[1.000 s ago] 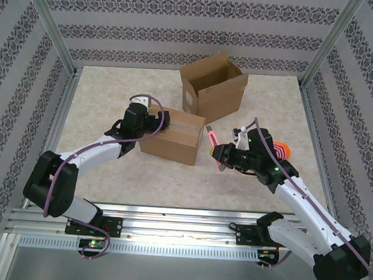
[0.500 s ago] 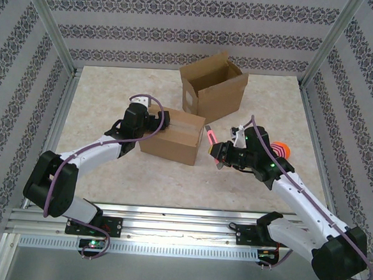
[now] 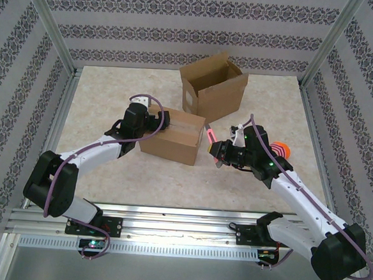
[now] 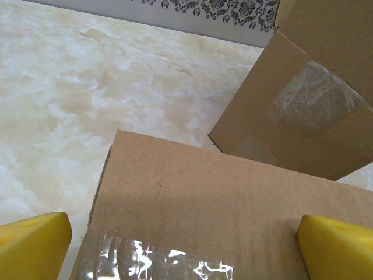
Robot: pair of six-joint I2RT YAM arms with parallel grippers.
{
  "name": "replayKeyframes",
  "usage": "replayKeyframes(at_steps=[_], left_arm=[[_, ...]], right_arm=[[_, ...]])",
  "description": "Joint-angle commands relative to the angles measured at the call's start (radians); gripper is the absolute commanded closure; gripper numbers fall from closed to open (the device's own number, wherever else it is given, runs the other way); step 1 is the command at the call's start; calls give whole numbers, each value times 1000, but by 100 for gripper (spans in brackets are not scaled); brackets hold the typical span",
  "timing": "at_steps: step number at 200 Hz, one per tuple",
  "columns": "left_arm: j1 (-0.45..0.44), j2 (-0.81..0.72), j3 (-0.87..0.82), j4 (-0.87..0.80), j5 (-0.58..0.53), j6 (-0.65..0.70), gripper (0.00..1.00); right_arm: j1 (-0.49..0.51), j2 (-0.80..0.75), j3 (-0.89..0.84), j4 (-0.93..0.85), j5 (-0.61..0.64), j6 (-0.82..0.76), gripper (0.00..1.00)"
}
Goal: Unpack the express box
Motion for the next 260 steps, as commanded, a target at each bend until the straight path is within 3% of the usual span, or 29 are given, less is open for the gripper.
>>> replayKeyframes(at_steps=[1, 260], left_arm=[[-21, 101, -79, -237, 81, -31, 0], [-21, 147, -98, -217, 90, -50, 0]], right_arm=[[9, 10, -8, 29, 10, 10, 100], [85, 10, -32, 29, 11, 79, 100]])
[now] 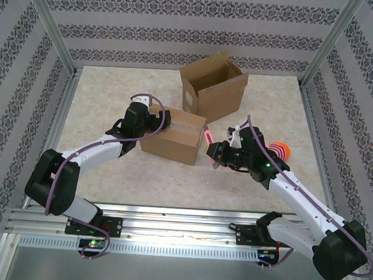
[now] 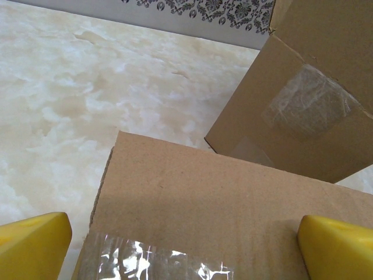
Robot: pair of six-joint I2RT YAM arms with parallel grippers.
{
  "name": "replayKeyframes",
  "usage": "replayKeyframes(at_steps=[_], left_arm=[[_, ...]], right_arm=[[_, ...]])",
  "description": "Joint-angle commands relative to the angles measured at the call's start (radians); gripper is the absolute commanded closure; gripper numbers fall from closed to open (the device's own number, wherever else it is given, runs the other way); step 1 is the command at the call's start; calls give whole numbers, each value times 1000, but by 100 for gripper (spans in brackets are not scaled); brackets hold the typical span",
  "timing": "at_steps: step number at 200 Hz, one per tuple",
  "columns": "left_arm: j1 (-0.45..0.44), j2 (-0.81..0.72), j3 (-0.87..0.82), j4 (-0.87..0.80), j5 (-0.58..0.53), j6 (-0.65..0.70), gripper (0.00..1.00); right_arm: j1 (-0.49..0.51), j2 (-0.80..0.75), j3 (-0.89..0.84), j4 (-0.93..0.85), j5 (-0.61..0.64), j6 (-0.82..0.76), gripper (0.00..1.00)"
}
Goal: Unpack the express box
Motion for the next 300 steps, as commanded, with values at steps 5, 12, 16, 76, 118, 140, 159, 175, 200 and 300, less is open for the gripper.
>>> replayKeyframes(at_steps=[5, 12, 16, 76, 118, 140, 159, 175, 200, 300], left_arm=[[-22, 127, -101, -235, 82, -50, 0], [-21, 129, -101, -235, 81, -50, 0], [-21, 130, -101, -235, 82, -49, 0], [-21, 141, -97, -251, 70, -45, 0], [-21, 147, -94, -257, 69, -46, 0], [-21, 150, -94, -258, 67, -46, 0], [-21, 152, -93, -258, 65, -46, 0], [-21, 156, -92, -259, 65, -48, 0], [-21, 161, -91, -259, 67, -50, 0], [-21, 166, -90, -263, 66, -50, 0]], right_arm=[[33, 1, -19, -2, -22, 22, 100], [37, 2, -19, -2, -22, 23, 100], [39, 2, -19, -2, -22, 25, 100], [60, -11, -17, -24, -26, 32, 100], [80, -26, -27, -25, -22, 48, 100], [92, -37, -38, -26, -18, 61, 100], [102, -49, -51, -27, -11, 72, 100], [110, -57, -61, -24, -7, 80, 100], [119, -66, -74, -18, 1, 93, 100], [142, -62, -83, 15, -16, 110, 100]])
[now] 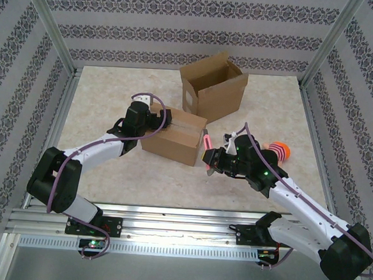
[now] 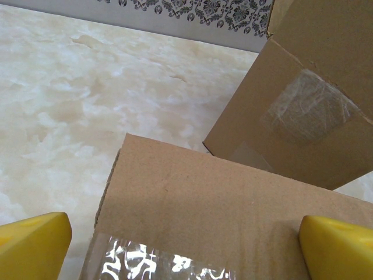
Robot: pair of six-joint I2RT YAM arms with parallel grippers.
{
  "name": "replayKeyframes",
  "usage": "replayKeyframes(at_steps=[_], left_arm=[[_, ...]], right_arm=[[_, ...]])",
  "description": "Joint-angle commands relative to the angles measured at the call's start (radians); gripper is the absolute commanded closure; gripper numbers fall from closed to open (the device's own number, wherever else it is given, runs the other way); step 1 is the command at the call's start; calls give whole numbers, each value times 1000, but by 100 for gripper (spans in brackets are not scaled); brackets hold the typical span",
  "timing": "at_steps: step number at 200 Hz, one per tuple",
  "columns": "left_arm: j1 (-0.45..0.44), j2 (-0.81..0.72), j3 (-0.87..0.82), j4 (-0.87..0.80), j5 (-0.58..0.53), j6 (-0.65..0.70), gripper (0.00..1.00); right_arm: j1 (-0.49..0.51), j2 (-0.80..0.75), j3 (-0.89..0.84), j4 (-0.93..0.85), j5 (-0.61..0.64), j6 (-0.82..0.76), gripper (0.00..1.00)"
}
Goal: Unpack the express box
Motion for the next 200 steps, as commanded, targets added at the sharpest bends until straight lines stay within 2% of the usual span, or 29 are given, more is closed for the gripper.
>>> replayKeyframes(at_steps=[1, 200], left_arm=[[-21, 142, -102, -280, 66, -54, 0], [-21, 146, -103, -280, 65, -57, 0]], right_arm=[[31, 0, -19, -28, -87, 11, 100], [49, 2, -49, -15, -189, 24, 100]])
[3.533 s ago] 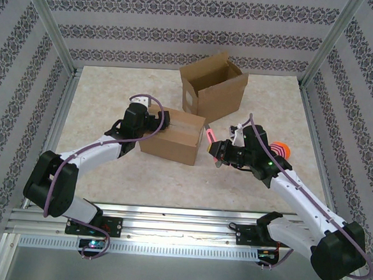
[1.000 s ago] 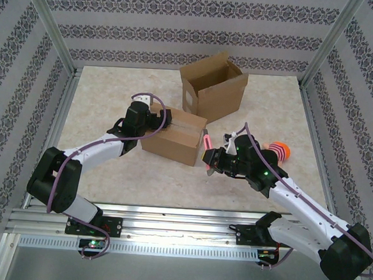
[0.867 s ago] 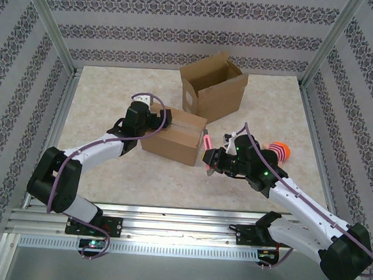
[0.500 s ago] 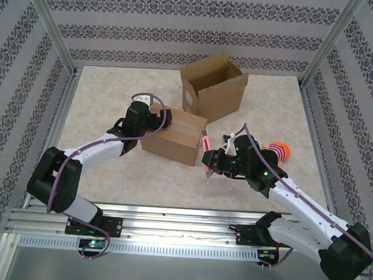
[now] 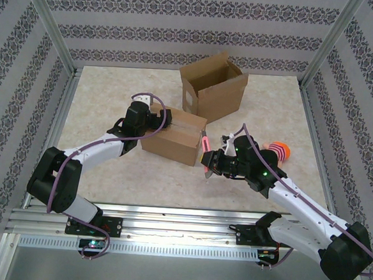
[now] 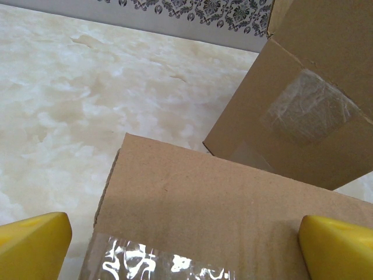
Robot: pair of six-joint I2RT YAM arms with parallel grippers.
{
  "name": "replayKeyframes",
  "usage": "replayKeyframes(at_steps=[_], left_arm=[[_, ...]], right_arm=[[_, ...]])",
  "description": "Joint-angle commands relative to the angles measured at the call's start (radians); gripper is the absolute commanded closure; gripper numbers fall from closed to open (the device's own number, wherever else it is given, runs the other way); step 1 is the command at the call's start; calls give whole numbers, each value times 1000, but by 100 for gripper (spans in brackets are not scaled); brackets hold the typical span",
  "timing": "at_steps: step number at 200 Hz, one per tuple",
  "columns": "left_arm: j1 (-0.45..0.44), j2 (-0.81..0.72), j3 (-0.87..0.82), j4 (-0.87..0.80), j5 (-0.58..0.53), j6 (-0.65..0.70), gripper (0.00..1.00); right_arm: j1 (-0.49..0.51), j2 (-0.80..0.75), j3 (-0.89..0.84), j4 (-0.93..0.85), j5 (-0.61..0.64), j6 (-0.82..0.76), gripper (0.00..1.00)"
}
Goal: Unpack the express box
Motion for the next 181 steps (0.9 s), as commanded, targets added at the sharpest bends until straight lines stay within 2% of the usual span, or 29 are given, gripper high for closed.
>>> replayKeyframes(at_steps=[1, 181], left_arm=[[-22, 145, -104, -280, 65, -57, 0], [-21, 174, -97, -277, 72, -63, 0]], right_arm=[[43, -3, -33, -32, -129, 21, 100], [86, -29, -54, -23, -143, 38, 100]])
